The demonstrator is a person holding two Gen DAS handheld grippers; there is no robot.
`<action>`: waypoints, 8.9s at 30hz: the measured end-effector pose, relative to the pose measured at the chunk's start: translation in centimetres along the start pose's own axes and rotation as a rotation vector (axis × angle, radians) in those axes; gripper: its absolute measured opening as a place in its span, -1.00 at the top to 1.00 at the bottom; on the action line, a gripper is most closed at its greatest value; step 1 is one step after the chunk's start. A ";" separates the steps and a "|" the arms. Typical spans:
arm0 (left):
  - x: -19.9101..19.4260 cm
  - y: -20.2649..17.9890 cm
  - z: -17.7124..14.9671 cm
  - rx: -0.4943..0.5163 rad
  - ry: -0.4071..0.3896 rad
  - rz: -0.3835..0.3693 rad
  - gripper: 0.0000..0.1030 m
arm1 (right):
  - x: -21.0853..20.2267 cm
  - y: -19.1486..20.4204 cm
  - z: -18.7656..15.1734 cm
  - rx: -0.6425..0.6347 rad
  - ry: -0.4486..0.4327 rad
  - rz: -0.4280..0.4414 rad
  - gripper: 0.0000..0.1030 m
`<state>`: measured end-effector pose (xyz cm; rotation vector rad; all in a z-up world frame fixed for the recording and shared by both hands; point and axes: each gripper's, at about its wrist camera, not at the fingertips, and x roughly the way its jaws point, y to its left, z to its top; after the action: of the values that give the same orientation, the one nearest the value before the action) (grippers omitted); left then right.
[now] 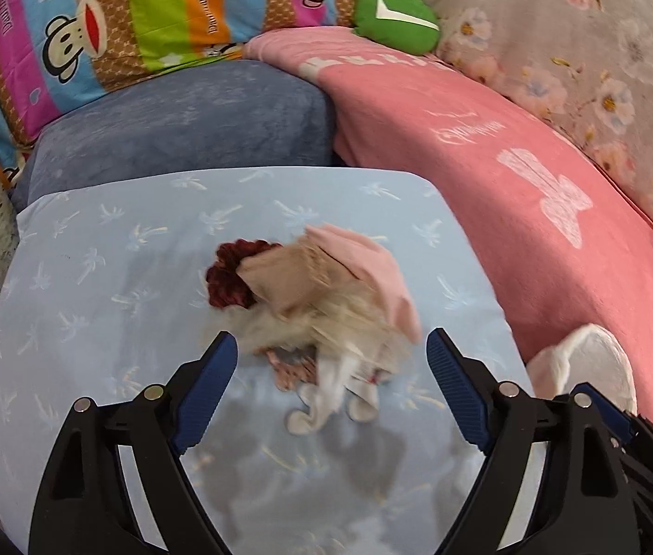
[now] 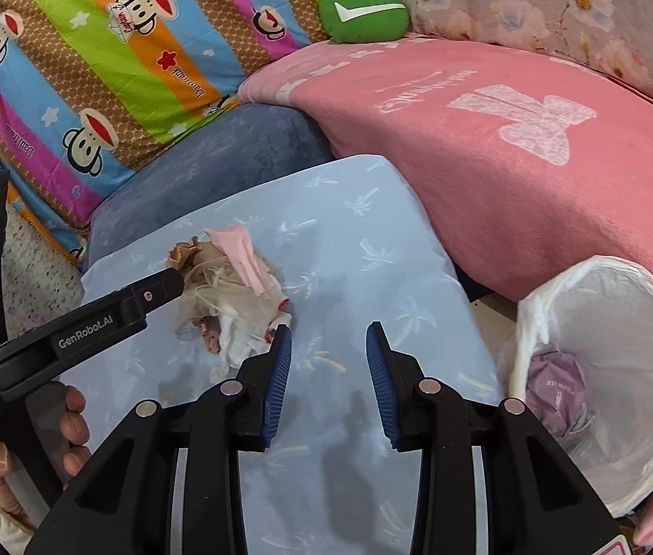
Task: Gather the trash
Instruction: 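Grasp the tan sock with left gripper while right gripper grasps the pink cloth, then carry the tan sock and pink cloth with both grippers over the bin, then open both grippers over the bin to drop the sock and cloth, then move both grippers back over the doll in the cream tulle dress, then grasp the doll's tulle dress with left gripper while right gripper grasps the white cloth, then carry doll and white cloth to the bin, opening the left gripper over it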
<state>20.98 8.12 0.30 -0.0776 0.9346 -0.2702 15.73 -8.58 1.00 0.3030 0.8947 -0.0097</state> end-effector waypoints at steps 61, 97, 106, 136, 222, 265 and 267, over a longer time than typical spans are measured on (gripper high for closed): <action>-6.5 -9.8 -0.7 0.150 -0.049 -0.267 0.85 | -10.3 -5.4 -1.1 0.119 -0.181 -0.035 0.97; -5.6 -25.8 -4.5 0.399 0.000 -0.379 -0.31 | -15.1 -20.1 -4.3 0.345 -0.241 -0.150 0.71; -5.6 -24.5 -4.1 0.372 -0.031 -0.329 -0.35 | -15.0 -19.5 -4.2 0.328 -0.237 -0.154 0.37; -3.7 -12.1 -3.8 0.158 -0.008 -0.167 -0.35 | -9.6 -10.0 -3.5 0.131 -0.119 -0.099 0.09; -2.1 4.9 0.3 -0.147 -0.015 -0.112 0.79 | 4.3 6.0 -1.2 -0.040 0.035 0.014 0.92; -7.6 -19.3 -5.1 0.284 -0.025 -0.339 0.78 | -14.8 -16.0 -5.3 0.272 -0.244 -0.140 0.92; -7.3 -20.3 -5.3 0.301 -0.012 -0.351 0.78 | -15.1 -16.9 -5.5 0.289 -0.248 -0.147 0.92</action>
<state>8.63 -9.22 6.62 0.0353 0.8561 -0.7319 -0.24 -25.08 5.01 0.4931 0.6660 -0.3091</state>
